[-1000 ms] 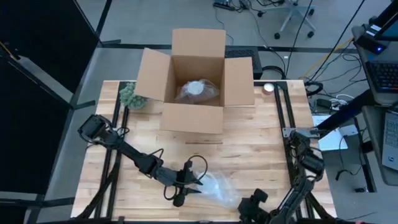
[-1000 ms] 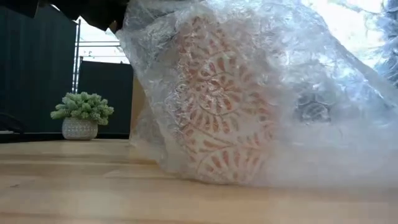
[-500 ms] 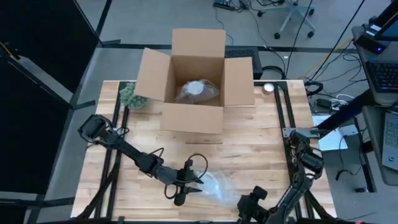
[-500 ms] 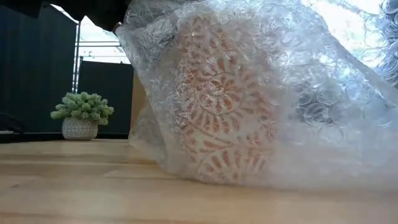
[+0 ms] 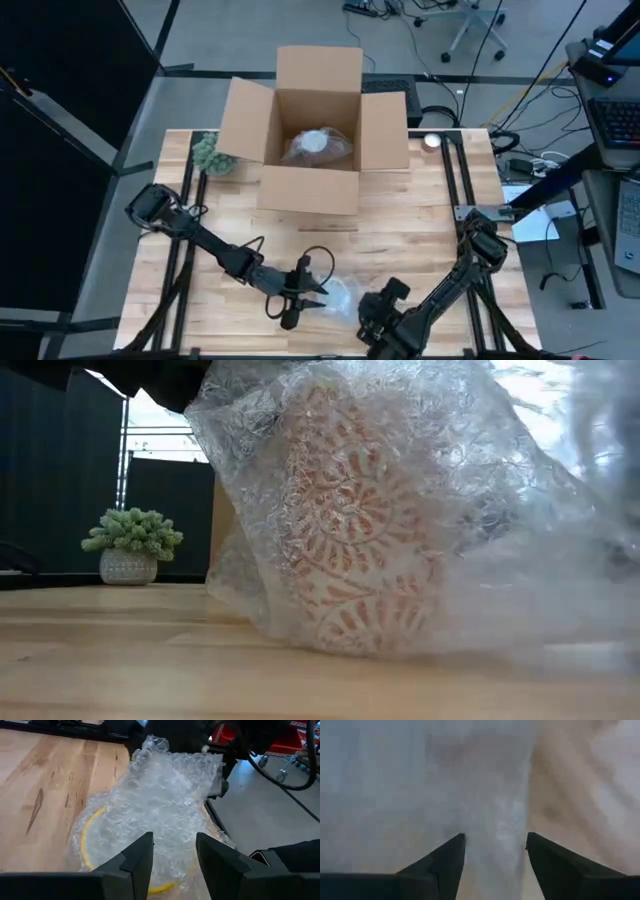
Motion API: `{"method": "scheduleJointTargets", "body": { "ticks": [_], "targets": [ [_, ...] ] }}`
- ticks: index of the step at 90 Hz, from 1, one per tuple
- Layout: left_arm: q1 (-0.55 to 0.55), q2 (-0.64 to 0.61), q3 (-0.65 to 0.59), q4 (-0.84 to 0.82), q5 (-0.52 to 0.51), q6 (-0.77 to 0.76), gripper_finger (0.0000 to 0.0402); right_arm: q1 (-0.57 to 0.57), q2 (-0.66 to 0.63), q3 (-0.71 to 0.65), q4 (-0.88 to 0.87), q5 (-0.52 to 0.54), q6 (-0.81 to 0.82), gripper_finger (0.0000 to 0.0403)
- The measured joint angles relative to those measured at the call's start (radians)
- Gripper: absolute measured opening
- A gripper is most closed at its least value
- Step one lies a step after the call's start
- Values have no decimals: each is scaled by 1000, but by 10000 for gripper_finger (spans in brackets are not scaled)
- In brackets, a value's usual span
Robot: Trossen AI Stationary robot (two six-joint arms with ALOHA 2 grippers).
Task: Wrap mug
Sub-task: Wrap the yellow patterned mug with bubble wrap
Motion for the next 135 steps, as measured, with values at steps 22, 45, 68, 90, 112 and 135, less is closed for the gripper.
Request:
{"method": "scheduleJointTargets", "body": {
  "ticks": [22, 45, 68, 90, 112, 135],
  "targets": [
    [2, 33, 7, 16, -2, -14, 138, 17, -32, 0, 20, 228, -31, 199],
    [2, 115, 76, 12, 17, -23, 138, 9, -36, 0, 80, 301, -158, 199],
    [18, 135, 102, -26, 21, -46, 138, 21, -85, 0, 97, 302, -217, 199],
    [21, 137, 101, -21, 23, -51, 138, 11, -129, 1, 133, 318, -271, 199],
    [21, 137, 99, -20, 15, -51, 138, -47, -126, 1, 291, 258, -453, 199],
    [21, 137, 98, -19, 12, -50, 138, -137, -126, 2, 266, 29, -481, 199]
  ]
}}
